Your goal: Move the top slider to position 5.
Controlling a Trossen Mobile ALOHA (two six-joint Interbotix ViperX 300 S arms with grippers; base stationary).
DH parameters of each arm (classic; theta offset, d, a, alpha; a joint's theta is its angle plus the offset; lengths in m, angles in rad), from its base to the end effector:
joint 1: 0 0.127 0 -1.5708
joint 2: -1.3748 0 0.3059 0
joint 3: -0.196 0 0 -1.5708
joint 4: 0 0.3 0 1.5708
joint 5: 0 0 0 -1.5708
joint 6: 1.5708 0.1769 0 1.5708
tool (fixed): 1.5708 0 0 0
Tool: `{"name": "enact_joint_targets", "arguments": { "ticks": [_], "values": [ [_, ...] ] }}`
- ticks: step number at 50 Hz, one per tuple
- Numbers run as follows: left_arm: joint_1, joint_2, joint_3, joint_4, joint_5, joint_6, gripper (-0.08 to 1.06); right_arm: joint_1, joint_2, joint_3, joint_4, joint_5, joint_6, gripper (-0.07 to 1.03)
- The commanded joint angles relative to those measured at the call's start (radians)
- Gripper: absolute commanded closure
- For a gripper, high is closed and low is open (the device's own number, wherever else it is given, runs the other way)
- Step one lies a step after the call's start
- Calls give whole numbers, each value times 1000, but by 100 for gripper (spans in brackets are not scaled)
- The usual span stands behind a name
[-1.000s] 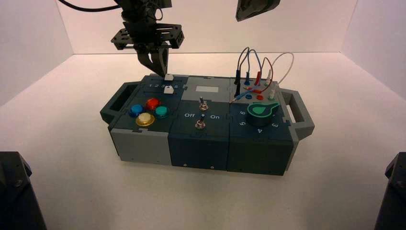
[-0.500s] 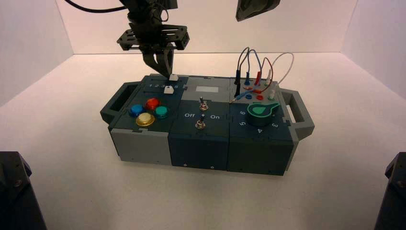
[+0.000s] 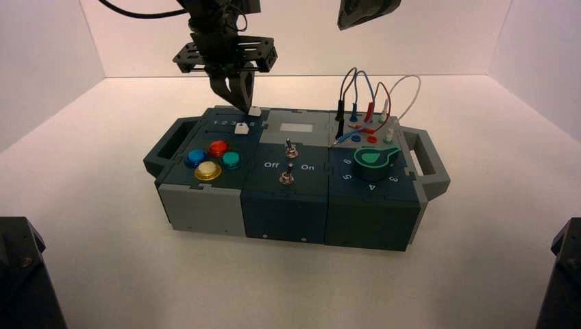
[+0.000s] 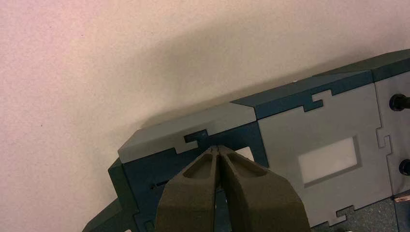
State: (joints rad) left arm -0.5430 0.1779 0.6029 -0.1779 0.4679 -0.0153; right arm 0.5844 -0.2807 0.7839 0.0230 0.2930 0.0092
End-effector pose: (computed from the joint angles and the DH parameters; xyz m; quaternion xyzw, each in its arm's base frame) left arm 0.3195 -0.2093 0.0337 0.0656 0.5860 -0.1989 0.7828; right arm 0.3002 0.2000 0.1607 -0.0966 0.3757 0.2626 0.8835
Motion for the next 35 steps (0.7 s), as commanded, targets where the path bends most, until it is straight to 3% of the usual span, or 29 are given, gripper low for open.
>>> {"name": "enact_joint_targets", "arguments": {
  "ticks": [1, 11, 24, 35],
  "values": [
    [-17, -17, -17, -3, 0, -3, 101, 2, -26, -29, -2, -9, 2, 99],
    [-8, -44, 6, 2, 0, 0, 101, -21, -34, -28, 0, -9, 2, 99],
    [63, -138, 74, 25, 12, 15, 101, -52, -32, -28, -2, -8, 0, 99],
    [63, -144, 67, 23, 32, 15, 101, -54, -20, -29, -2, -8, -2, 99]
  ]
}}
